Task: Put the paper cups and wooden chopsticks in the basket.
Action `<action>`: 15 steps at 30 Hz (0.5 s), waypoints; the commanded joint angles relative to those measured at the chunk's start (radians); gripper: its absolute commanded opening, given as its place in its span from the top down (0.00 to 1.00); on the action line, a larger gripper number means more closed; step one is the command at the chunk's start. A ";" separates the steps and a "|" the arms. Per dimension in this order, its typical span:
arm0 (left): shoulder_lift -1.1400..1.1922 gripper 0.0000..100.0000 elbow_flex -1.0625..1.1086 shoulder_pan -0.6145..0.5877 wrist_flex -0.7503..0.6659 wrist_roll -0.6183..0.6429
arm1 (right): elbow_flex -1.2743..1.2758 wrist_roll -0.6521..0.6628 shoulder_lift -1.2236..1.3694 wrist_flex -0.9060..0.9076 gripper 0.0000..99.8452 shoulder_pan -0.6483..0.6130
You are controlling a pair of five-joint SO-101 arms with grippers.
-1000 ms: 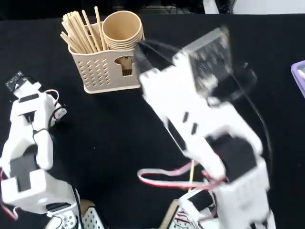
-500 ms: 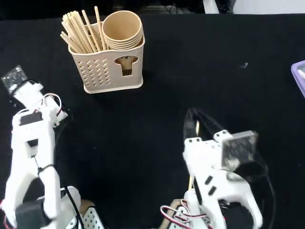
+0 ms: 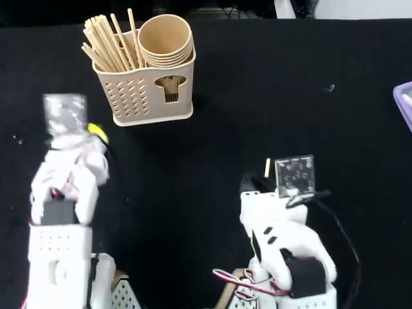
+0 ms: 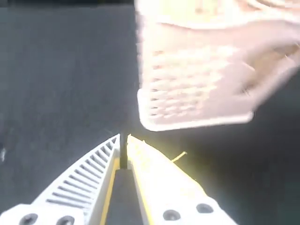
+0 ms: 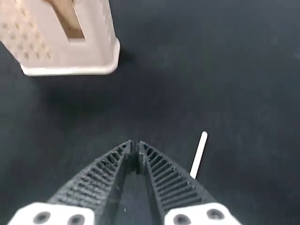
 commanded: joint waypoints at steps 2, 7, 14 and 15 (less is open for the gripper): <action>-0.287 0.97 0.231 -0.015 -0.011 -0.184 | 0.107 -0.006 -0.093 -0.006 0.99 0.018; -0.638 0.97 0.547 -0.027 0.008 -0.126 | 0.280 -0.006 -0.093 -0.098 0.99 0.014; -0.580 0.97 0.553 0.021 0.301 0.147 | 0.357 0.000 -0.093 -0.129 0.99 0.018; -0.582 0.97 0.559 0.022 0.348 0.155 | 0.357 0.000 -0.093 -0.106 0.99 0.018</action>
